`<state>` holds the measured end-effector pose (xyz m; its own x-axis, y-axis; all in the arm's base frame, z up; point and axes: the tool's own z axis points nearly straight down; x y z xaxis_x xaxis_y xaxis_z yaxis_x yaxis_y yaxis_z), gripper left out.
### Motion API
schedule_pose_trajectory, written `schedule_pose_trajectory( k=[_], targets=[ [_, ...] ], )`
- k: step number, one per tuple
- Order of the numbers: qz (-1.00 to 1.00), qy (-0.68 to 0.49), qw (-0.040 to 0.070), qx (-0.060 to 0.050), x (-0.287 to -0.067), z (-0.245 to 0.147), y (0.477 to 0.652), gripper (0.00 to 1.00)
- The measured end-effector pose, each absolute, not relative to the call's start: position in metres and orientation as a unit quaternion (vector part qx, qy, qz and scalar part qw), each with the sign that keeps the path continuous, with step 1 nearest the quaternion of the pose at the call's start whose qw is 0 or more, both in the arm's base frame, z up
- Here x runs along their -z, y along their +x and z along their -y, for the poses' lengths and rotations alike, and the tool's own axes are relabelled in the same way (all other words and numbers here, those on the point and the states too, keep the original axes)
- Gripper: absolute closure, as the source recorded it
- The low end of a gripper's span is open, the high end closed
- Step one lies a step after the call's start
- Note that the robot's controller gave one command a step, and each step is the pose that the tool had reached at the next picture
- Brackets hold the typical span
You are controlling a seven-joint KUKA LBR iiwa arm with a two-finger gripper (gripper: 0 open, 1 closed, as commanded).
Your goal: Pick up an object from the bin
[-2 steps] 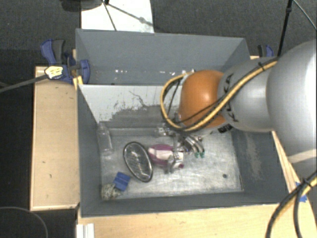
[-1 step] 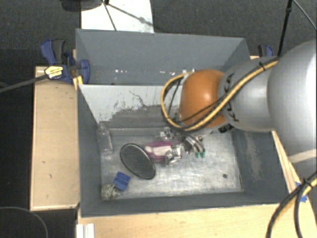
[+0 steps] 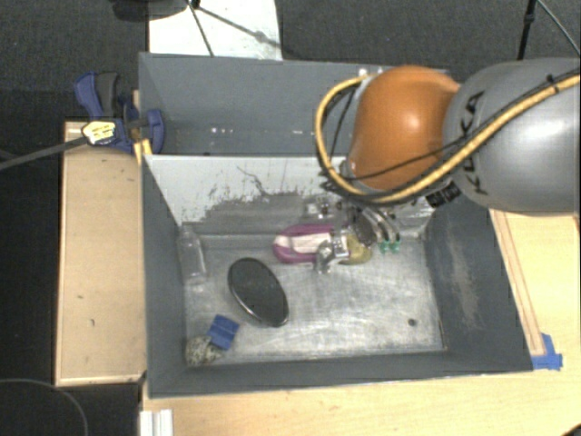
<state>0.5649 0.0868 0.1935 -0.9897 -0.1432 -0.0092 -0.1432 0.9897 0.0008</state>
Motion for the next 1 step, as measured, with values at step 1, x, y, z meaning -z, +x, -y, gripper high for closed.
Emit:
schedule_pose_trajectory(
  k=[1],
  targets=[
    [-0.979, -0.204, 0.004, 0.000, -0.2479, -0.0988, 0.5658, 1.00]
  ],
)
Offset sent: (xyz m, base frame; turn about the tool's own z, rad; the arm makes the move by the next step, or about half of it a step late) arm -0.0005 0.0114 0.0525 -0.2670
